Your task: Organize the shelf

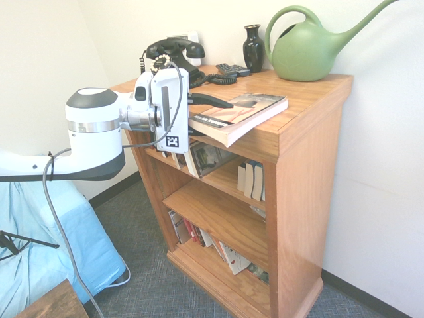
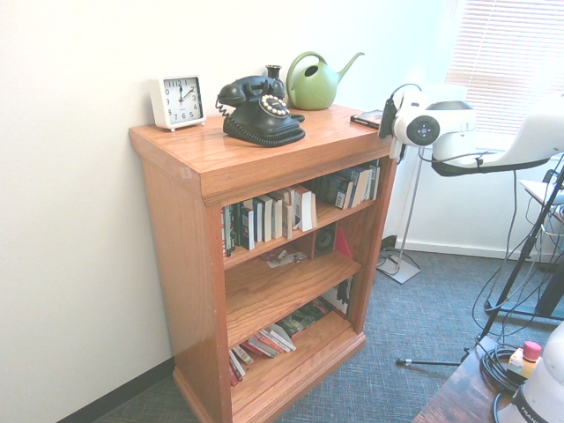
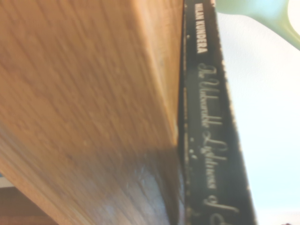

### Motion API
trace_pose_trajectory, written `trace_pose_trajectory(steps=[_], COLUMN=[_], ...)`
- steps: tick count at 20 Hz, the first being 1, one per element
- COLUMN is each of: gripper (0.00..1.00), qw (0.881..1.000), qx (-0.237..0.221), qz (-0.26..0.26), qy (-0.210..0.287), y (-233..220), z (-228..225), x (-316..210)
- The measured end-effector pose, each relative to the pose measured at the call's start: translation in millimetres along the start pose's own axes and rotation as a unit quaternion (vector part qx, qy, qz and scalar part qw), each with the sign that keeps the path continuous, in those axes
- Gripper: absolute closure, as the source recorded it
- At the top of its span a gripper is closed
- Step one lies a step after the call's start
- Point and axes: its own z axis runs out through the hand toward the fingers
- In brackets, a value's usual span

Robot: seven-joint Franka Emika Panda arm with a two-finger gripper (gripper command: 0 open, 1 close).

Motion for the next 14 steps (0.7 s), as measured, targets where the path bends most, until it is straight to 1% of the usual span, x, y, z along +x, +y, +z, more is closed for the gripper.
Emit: trace_pose_trajectory(steps=[11,14], gripper=[1.00,1.00], qw=[1.000,1.000], qx=[-0.005,0.001], qz=[0.002,0.011], qy=[-0.005,-0.007], y=[-3.7,-5.9], z=[-2.7,-6.3], x=[3.2,6.7])
